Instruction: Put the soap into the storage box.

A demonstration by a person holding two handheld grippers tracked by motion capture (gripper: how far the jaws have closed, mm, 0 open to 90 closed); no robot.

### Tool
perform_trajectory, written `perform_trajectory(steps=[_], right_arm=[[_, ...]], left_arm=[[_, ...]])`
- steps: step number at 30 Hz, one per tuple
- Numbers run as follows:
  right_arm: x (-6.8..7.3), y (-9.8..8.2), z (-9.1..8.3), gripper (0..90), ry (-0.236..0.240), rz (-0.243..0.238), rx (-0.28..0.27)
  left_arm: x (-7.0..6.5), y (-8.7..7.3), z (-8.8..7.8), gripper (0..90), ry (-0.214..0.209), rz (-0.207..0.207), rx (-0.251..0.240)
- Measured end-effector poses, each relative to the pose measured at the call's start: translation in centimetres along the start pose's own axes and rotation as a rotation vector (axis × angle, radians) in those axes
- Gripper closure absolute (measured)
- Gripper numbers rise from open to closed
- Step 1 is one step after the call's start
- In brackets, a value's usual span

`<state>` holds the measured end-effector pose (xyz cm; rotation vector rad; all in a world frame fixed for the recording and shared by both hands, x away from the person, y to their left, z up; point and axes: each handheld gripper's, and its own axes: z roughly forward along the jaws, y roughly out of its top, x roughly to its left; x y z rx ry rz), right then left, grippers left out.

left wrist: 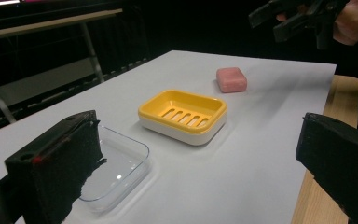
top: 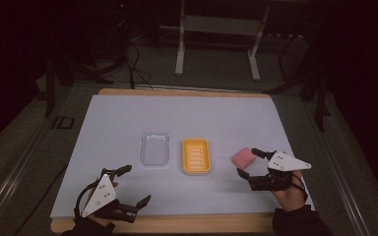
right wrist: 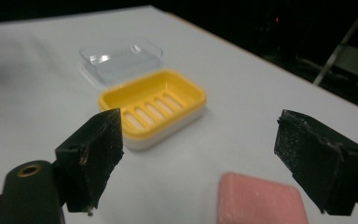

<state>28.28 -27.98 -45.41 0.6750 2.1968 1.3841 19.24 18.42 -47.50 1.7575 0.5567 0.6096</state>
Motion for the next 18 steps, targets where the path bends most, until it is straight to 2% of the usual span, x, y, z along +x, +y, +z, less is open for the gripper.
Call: perform_trajectory(steps=[3,5,7,11,13,15,18], right_arm=[[0.3,0.3,-0.1,15.4,-0.016,0.005,0.017],[0.3,0.4,-0.1,15.3,-0.008,0.000,0.021],[0.5,0.7,-0.2,13.4,-0.008,-0.036,0.005],[0.7,0.8,-0.1,11.1,-0.022,-0.044,0.004],[1.0,0.7,0.0,11.0,-0.042,-0.067,-0.008],[1.1,0.7,0.1,11.1,-0.044,-0.083,0.005],[1.3,0.8,0.2,11.4,-0.023,-0.057,0.043]], left_arm=[[0.0,0.0,0.0,0.6,-0.003,0.001,-0.001],[0.0,0.0,0.0,0.6,-0.008,0.002,-0.004],[-0.1,0.0,0.0,0.6,-0.009,0.002,-0.004],[-0.1,0.0,0.0,0.6,-0.009,0.001,-0.004],[-0.1,0.0,-0.1,0.7,-0.010,0.002,-0.004],[-0.1,0.0,-0.1,0.6,-0.009,0.004,-0.004],[-0.2,0.0,-0.1,0.6,-0.007,0.004,-0.004]])
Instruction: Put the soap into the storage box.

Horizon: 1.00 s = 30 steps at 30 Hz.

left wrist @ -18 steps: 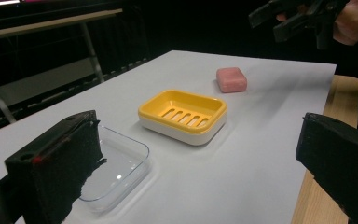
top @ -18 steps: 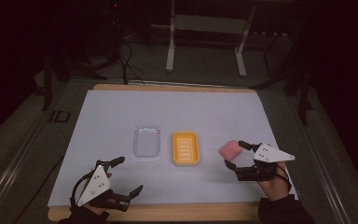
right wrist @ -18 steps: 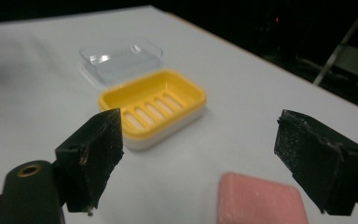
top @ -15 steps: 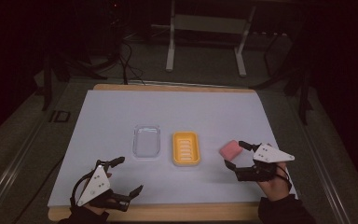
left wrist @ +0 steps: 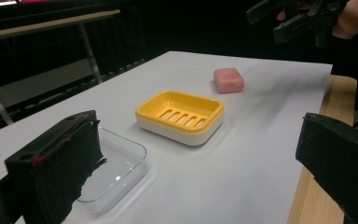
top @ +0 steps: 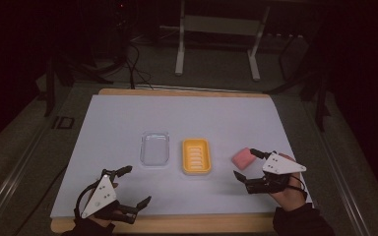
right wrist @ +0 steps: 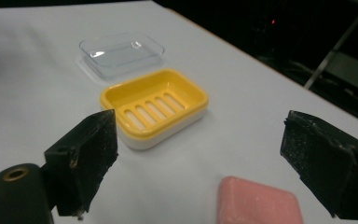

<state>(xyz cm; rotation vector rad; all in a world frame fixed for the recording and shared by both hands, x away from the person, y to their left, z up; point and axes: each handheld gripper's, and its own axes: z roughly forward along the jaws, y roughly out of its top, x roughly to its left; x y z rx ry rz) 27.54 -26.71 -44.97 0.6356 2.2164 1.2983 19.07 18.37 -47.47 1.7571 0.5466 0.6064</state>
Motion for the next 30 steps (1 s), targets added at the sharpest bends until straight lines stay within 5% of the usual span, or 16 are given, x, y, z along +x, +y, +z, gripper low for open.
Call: perform_trajectory(steps=[3,11,14,17,22,26,30], right_arm=[[-0.2,0.3,0.1,13.9,0.039,0.025,0.055],[-0.8,1.0,0.6,13.7,0.058,-0.080,0.165],[-0.9,1.1,0.9,13.4,0.115,0.023,0.266],[-1.0,1.0,0.9,14.1,0.048,0.132,0.333],[-1.0,0.7,1.1,17.1,0.034,0.192,0.397],[-1.0,0.6,1.7,17.3,0.028,0.239,0.497],[-1.4,0.3,2.4,17.3,0.028,0.335,0.616]], left_arm=[[0.0,0.0,0.0,0.6,-0.001,-0.001,0.003],[-0.1,0.0,0.2,0.6,-0.005,0.007,0.011],[-0.1,0.0,0.2,0.6,-0.007,0.008,0.013],[-0.2,-0.1,0.2,0.6,-0.008,0.009,0.015],[-0.2,-0.1,0.2,0.6,-0.009,0.010,0.022],[-0.2,-0.1,0.3,0.6,-0.008,0.008,0.022],[-0.2,-0.1,0.3,0.6,-0.007,0.009,0.023]])
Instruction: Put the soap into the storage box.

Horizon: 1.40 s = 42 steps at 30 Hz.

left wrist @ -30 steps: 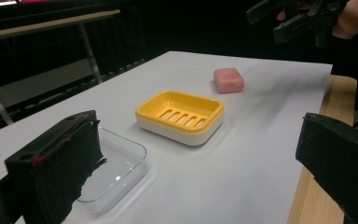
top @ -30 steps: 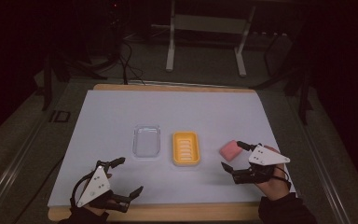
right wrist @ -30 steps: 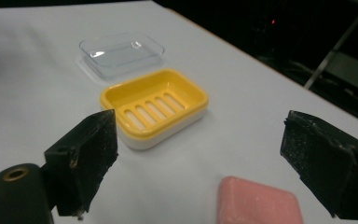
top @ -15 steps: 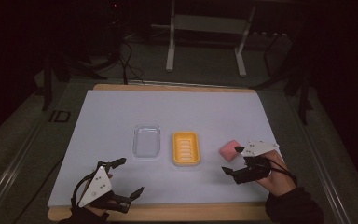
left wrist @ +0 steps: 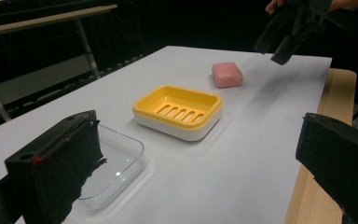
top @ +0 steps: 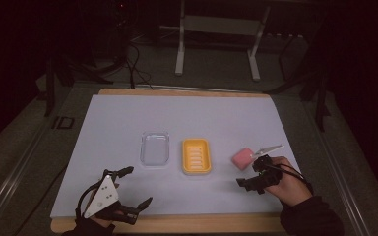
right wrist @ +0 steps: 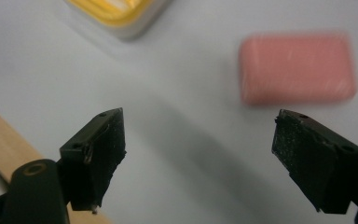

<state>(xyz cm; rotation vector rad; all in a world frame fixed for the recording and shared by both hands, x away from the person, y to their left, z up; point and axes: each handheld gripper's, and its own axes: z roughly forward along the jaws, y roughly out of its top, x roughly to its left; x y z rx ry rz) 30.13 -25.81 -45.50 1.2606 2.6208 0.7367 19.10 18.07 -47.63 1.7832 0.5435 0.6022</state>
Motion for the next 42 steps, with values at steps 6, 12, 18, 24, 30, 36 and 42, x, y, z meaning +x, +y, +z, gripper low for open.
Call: perform_trajectory(steps=[6,12,18,24,30,36,42], right_arm=[[-0.3,0.4,0.9,18.8,-0.065,0.139,0.115],[-0.4,0.8,1.6,17.7,-0.045,0.253,0.171],[-0.4,1.4,2.2,22.6,-0.043,0.373,0.198],[-0.1,1.7,2.8,21.6,-0.108,0.425,0.311],[-0.2,2.3,2.6,21.9,-0.072,0.555,0.291],[-0.2,2.9,2.6,20.3,-0.097,0.590,0.269],[-0.5,4.0,2.3,18.1,-0.103,0.671,0.251]], left_arm=[[0.0,0.0,0.0,0.6,-0.001,0.004,0.000],[-0.1,0.0,0.1,0.6,-0.002,0.004,0.001],[-0.1,0.0,0.1,0.6,-0.002,0.006,0.005],[-0.2,0.0,0.1,0.6,-0.001,0.016,0.010],[-0.2,0.0,0.1,0.6,-0.001,0.014,0.011],[-0.2,0.0,0.1,0.6,0.000,0.015,0.011],[-0.2,0.0,0.1,0.6,0.001,0.020,0.013]])
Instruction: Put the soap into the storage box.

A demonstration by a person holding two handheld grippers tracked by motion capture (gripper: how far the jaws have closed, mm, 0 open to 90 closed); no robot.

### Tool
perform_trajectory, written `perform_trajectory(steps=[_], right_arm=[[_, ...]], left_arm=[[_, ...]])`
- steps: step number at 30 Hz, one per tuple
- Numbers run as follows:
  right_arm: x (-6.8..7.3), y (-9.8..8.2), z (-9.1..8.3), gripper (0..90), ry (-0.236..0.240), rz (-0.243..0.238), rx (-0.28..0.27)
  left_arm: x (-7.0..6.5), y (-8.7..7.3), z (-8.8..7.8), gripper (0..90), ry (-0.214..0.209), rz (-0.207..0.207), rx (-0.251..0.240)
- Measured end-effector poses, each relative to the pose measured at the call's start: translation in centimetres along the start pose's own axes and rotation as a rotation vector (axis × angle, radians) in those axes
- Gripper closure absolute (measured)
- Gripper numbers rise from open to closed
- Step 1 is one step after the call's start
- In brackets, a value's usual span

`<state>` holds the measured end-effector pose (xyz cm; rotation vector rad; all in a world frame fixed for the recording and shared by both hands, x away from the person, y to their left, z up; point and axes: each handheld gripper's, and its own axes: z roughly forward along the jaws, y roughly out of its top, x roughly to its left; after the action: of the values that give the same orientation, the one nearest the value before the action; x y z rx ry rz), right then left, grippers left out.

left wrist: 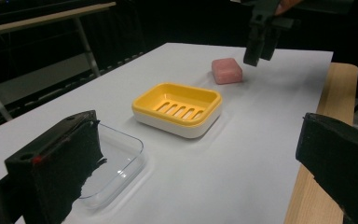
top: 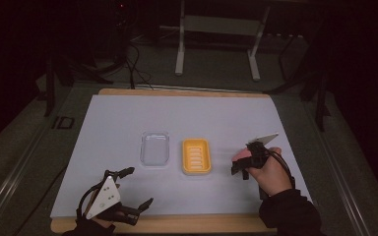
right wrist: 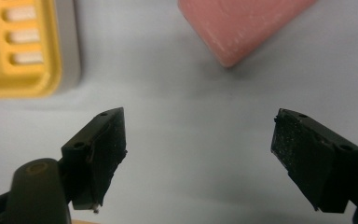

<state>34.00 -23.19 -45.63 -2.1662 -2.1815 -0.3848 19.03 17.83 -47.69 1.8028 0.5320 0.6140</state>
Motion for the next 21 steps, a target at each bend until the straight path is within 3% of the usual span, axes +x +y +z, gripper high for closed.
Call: perform_trajectory(steps=[8,14,19,21], right_arm=[[1.0,1.9,0.0,20.8,-0.006,0.065,-0.003],[1.8,3.4,0.4,18.5,-0.052,0.103,-0.012],[1.9,4.5,0.7,18.5,-0.060,0.161,-0.037],[1.9,4.9,0.8,20.4,-0.096,0.192,-0.034]], left_arm=[[0.0,0.0,0.0,0.6,0.000,-0.001,-0.001],[0.0,0.0,0.0,0.6,0.000,0.000,0.001],[0.0,0.0,0.0,0.6,0.000,0.000,0.003],[0.0,0.0,0.0,0.6,0.001,0.001,0.004]])
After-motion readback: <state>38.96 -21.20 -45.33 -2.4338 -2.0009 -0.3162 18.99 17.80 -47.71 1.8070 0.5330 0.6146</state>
